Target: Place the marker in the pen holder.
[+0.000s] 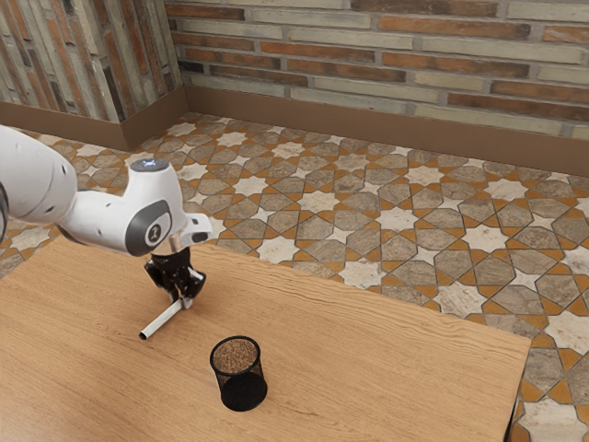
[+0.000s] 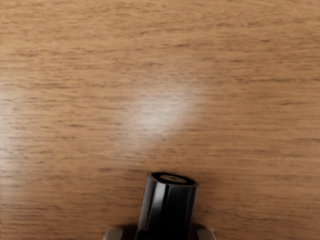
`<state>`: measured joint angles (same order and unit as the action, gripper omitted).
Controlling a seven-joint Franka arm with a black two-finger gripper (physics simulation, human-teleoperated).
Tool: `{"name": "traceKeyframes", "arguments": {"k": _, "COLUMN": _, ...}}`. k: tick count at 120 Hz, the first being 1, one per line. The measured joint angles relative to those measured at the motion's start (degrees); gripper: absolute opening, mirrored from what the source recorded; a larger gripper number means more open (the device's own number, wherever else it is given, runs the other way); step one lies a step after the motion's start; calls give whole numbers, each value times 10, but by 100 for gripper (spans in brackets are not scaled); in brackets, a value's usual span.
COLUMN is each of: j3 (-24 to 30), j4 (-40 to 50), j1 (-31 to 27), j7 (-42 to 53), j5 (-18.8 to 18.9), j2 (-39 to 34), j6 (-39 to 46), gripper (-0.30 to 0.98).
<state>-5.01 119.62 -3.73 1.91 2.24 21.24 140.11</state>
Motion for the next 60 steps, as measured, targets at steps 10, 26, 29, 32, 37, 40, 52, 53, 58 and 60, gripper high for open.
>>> {"name": "traceKeyframes", "arguments": {"k": 10, "j3": -1, "j4": 0, "j1": -1, "j7": -8, "j5": 1, "j2": 0, "j6": 2, "gripper": 4}}
{"name": "traceKeyframes", "arguments": {"k": 26, "j3": 0, "j4": 1, "j1": 0, "j7": -20, "j5": 5, "j2": -7, "j6": 5, "gripper": -4}}
{"name": "traceKeyframes", "arguments": {"k": 29, "j3": 0, "j4": 2, "j1": 1, "j7": -22, "j5": 6, "j2": -15, "j6": 5, "gripper": -5}}
{"name": "traceKeyframes", "arguments": {"k": 32, "j3": 0, "j4": 3, "j1": 2, "j7": -24, "j5": 7, "j2": -25, "j6": 5, "gripper": -6}}
{"name": "traceKeyframes", "arguments": {"k": 37, "j3": 0, "j4": 4, "j1": 6, "j7": -28, "j5": 9, "j2": -47, "j6": 2, "gripper": -7}}
{"name": "traceKeyframes", "arguments": {"k": 40, "j3": 0, "j4": 7, "j1": 11, "j7": -30, "j5": 10, "j2": -63, "j6": 0, "gripper": -7}}
{"name": "traceKeyframes", "arguments": {"k": 52, "j3": 2, "j4": 38, "j1": 42, "j7": -37, "j5": 12, "j2": -152, "j6": -10, "gripper": -9}}
{"name": "traceKeyframes", "arguments": {"k": 53, "j3": 2, "j4": 41, "j1": 46, "j7": -37, "j5": 12, "j2": -159, "j6": -11, "gripper": -9}}
{"name": "traceKeyframes", "arguments": {"k": 58, "j3": 2, "j4": 53, "j1": 67, "j7": -40, "j5": 13, "j2": -191, "j6": -13, "gripper": -9}}
{"name": "traceKeyframes", "arguments": {"k": 60, "j3": 2, "j4": 57, "j1": 76, "j7": -41, "j5": 14, "j2": -202, "j6": -14, "gripper": -9}}
